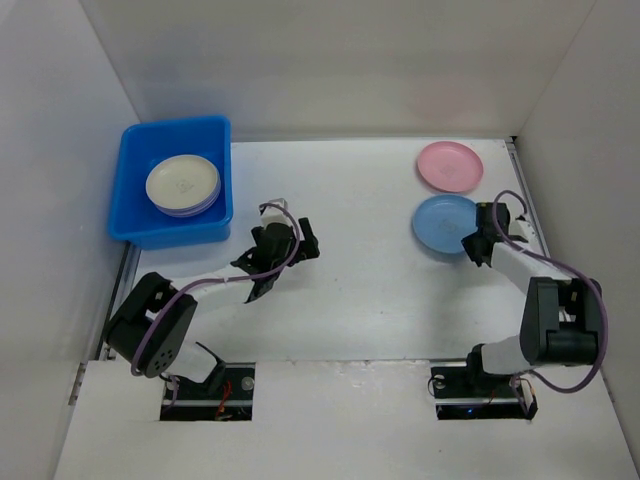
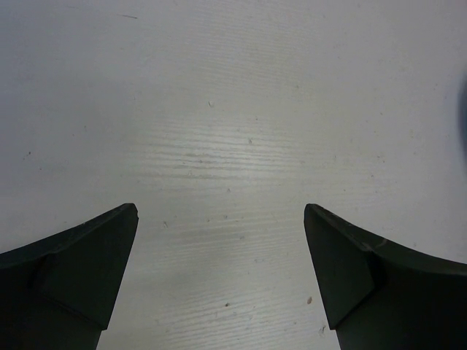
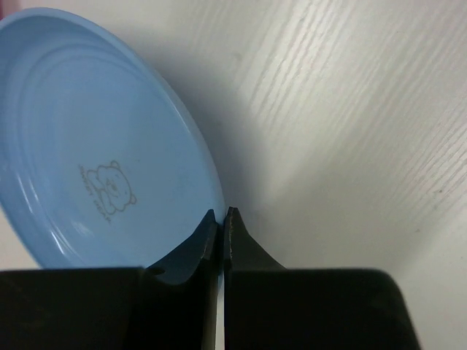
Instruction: Place the plates into the plastic bin on the countertop
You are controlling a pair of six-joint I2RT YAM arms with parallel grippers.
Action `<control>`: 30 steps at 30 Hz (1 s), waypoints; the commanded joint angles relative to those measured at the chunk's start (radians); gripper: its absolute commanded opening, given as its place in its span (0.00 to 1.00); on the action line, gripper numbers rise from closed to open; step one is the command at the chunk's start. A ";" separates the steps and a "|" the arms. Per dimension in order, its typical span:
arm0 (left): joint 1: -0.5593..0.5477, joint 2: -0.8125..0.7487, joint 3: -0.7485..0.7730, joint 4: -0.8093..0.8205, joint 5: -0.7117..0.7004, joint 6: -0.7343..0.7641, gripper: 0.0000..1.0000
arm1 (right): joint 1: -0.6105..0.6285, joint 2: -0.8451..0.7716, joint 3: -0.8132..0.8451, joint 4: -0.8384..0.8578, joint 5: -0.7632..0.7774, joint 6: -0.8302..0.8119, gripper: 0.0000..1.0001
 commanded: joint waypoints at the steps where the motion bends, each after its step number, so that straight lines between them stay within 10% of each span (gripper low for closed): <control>1: 0.010 -0.035 -0.017 0.084 0.038 -0.027 1.00 | 0.078 -0.068 -0.007 -0.028 -0.011 -0.055 0.01; 13: 0.039 0.031 -0.062 0.324 0.332 -0.103 0.90 | 0.408 -0.102 0.057 0.015 -0.063 -0.096 0.01; 30: 0.044 0.102 -0.033 0.332 0.383 -0.119 0.77 | 0.586 -0.075 0.147 0.024 -0.111 -0.106 0.02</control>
